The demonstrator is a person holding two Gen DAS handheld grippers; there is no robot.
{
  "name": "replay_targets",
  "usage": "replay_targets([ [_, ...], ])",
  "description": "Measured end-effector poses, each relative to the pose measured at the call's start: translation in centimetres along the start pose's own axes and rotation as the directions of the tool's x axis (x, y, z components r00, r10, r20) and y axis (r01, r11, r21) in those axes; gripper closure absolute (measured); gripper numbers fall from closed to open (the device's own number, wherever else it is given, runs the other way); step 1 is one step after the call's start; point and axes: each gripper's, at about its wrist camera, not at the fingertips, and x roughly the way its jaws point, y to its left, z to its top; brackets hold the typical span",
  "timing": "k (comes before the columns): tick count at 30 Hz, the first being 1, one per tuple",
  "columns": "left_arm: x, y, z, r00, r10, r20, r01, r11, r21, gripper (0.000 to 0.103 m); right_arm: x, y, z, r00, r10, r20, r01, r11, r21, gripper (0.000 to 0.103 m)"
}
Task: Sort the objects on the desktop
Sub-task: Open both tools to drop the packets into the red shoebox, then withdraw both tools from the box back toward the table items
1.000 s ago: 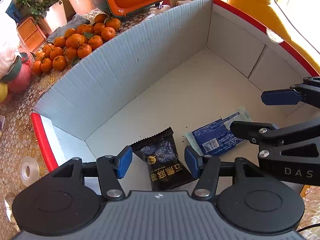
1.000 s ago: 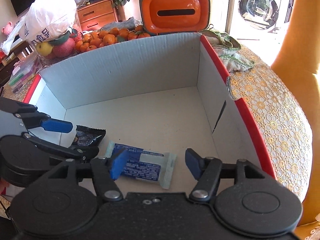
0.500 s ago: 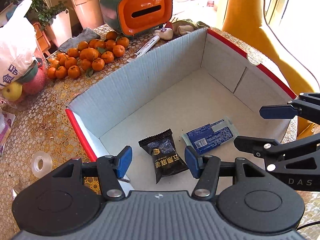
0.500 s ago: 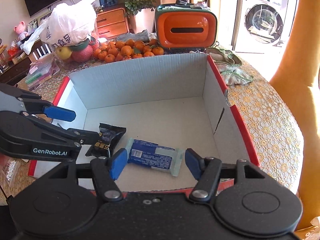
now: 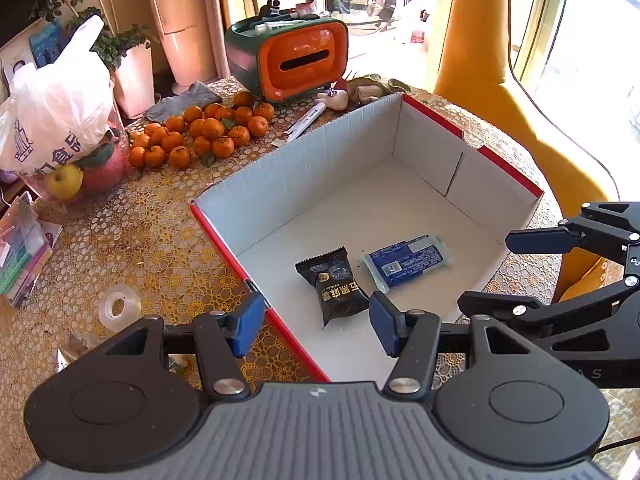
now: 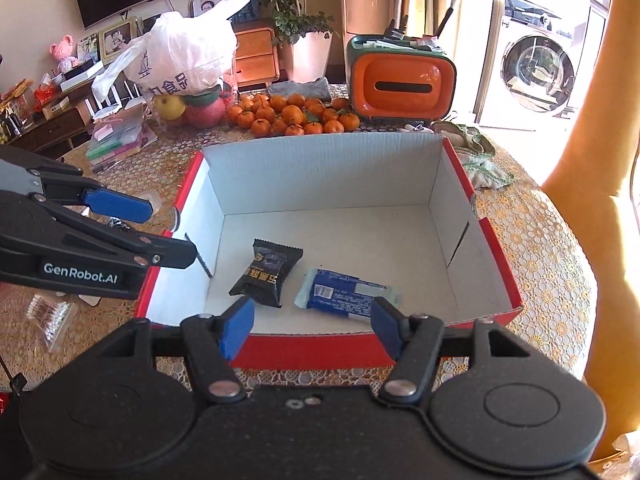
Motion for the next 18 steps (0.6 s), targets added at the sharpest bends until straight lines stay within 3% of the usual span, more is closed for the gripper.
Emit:
replay_targets([
  [9,-4.9,2.6,-2.5,0.998,-0.015,0.056,0.016,1.0,-0.021,0.046,-2.6,3.3,-0.6,0.999,0.018,0.031,-0.017,0.999,-0.04,0.034],
  [18,-8.5,5.8,-5.6,0.996,0.021,0.091,-0.016,0.998,-0.06,0.042,-3.6,6.9,-1.6,0.997,0.061,0.037,-0.058,0.994,-0.089,0.031],
])
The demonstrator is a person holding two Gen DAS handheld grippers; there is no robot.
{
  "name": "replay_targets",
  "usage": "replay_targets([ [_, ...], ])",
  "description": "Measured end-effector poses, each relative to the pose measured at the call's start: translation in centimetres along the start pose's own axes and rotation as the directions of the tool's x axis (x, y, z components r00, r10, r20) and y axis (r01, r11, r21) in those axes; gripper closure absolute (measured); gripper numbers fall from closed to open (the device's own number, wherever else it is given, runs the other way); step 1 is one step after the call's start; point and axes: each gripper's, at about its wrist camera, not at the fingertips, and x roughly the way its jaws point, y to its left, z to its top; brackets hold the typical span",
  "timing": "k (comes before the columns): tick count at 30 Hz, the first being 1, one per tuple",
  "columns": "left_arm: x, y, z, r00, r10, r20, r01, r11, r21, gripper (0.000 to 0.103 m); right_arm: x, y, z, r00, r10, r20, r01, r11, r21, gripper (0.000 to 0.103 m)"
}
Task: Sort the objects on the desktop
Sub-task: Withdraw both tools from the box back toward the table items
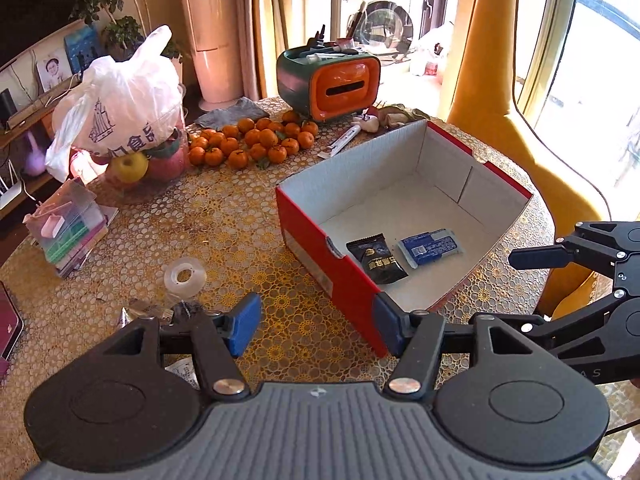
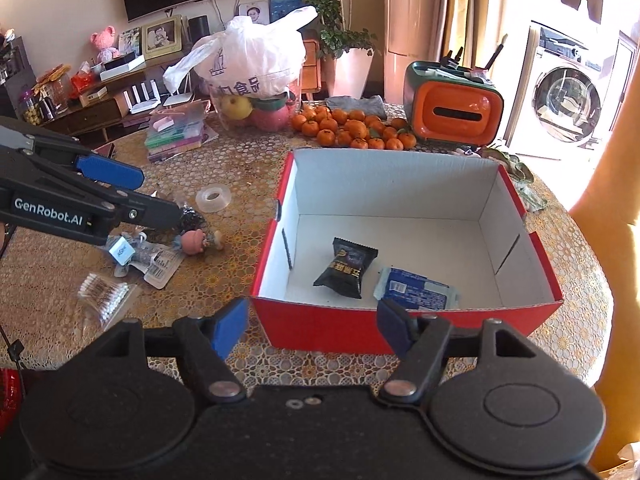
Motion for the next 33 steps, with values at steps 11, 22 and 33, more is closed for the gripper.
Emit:
replay_targets([
  [11,-3.8,5.2,-3.5,0.998,0.056,0.031,-0.054,0.996,-0.064,0.027,-0.4,4.7,-0.4,0.999,0.048,0.017,-0.047,0.997,-0.057,0.015],
  [22,-5.5,9.6,-7.6,0.991,0.108,0.073,-0.098,0.986,-0.133,0.0,0.4,9.1,-0.6,0.997,0.069,0.047,-0.062,0.989,-0.132,0.011],
  [33,-4.6,12.2,-12.1,0.987,0.154,0.042,-0.148,0.981,-0.123,0.0,2.5,12.0,-0.4,0.992,0.087,0.095,-0.072,0.986,-0.149,0.009],
])
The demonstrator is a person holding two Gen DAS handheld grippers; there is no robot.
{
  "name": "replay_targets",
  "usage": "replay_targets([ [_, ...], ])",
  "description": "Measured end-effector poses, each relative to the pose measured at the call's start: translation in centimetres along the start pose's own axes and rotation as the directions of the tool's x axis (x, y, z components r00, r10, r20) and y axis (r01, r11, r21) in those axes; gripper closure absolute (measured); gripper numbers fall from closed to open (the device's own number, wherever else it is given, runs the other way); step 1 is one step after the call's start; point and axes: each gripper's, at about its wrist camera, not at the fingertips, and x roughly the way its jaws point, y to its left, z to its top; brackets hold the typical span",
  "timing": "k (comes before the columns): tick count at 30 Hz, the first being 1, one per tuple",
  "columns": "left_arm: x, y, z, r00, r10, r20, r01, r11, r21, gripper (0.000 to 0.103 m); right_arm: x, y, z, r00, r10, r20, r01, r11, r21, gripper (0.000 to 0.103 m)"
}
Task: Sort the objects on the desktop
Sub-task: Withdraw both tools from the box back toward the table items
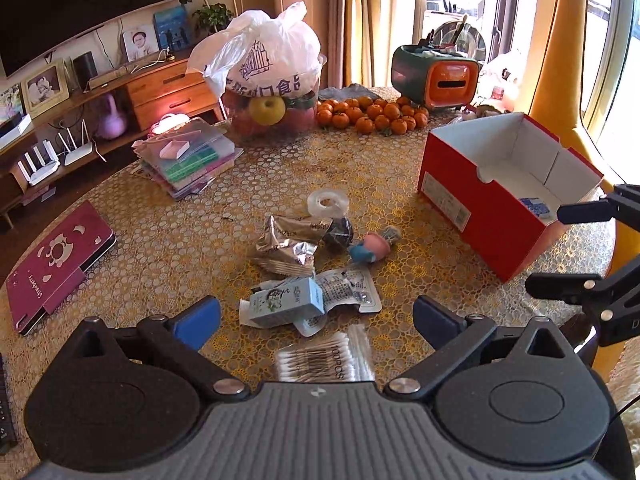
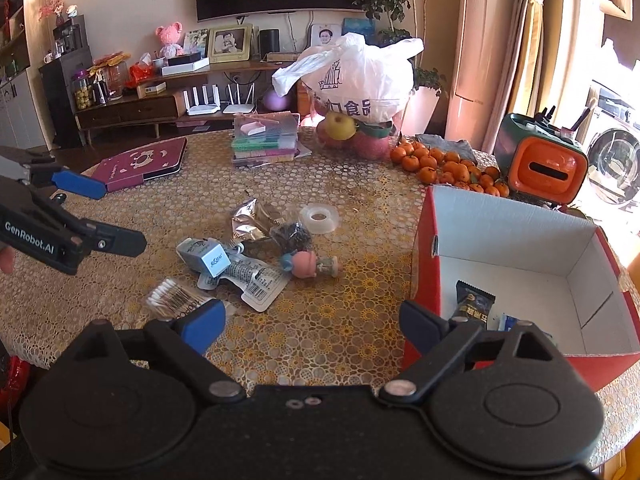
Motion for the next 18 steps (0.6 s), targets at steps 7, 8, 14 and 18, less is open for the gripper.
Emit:
replay_targets([
  [7,1.4,1.8,-1.7,1.0,0.013,0.018,-0.012,0.998,-0.069,0.0,2.0,0.6,0.1,1.0,-0.007,0.027,0.007,1.0,0.007,0.009],
  [8,1.7,2.0,-1.9,1.0,0.014,0.021,-0.013,0.997,-0.071,0.0,2.3,0.7,0.1,1.0,-0.006,0.026,0.006,1.0,0.007,0.009],
  [14,3.7,3.0,-2.5,0.999,0.033,0.016,-0.031,0.995,-0.094,0.0,4.7,0.9,0.3,1.0,-0.012,0.028,0.012,1.0,0.011,0.009],
  [18,5.2,3.6,-2.8,1.0,0.02,0.018,-0.017,0.993,-0.12,0.0,6.3,0.9,0.4,0.999,-0.014,0.031,0.013,1.0,0.02,0.009],
])
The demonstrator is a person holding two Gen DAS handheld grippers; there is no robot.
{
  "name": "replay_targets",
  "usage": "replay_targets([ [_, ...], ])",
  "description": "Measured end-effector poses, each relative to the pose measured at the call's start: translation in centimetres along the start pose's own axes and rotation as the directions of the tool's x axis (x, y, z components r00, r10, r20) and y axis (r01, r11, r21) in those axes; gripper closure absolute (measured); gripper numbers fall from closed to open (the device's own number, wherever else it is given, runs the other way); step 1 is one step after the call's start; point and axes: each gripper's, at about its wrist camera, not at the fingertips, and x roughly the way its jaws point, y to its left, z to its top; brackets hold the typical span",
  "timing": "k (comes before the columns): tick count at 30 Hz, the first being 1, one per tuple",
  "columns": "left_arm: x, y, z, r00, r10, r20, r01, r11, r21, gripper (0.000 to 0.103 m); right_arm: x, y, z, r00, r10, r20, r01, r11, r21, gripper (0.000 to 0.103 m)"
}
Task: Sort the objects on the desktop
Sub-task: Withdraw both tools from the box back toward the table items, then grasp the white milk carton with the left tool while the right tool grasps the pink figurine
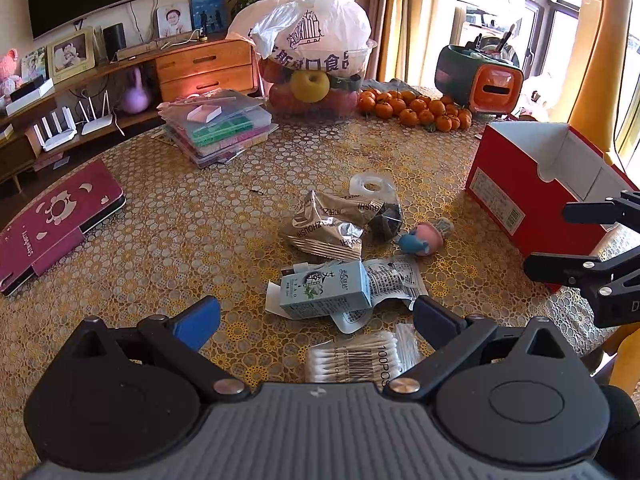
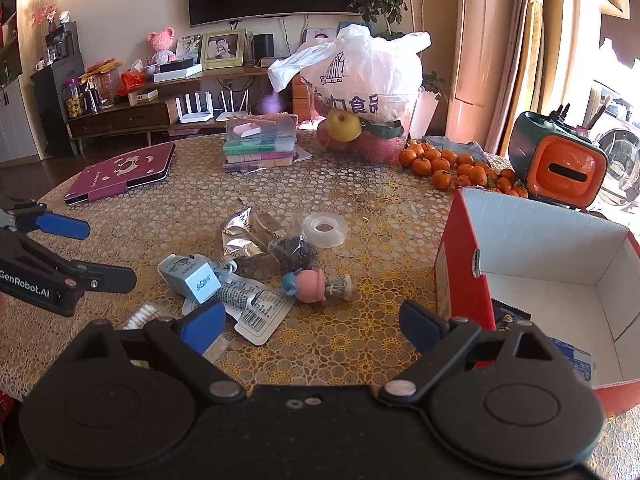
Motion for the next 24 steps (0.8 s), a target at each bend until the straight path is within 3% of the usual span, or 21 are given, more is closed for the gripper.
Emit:
replay_targets([
  [14,4.2,1.7,-0.9,1.0,-0.018,-0.009,0.017,0.998,-0.06,0.0,6.0,-0.4,0.5,0.999,0.02,-0.029,-0.02,1.0,0.018,0.008],
  [24,6.4,1.8,-0.4,0.997,-0.077,-0.018,0.075,0.994,-0.074,0.0,9.2,-0.7,0.7,0.998,0.025,-0.056,-0.024,0.999,0.024,0.007],
])
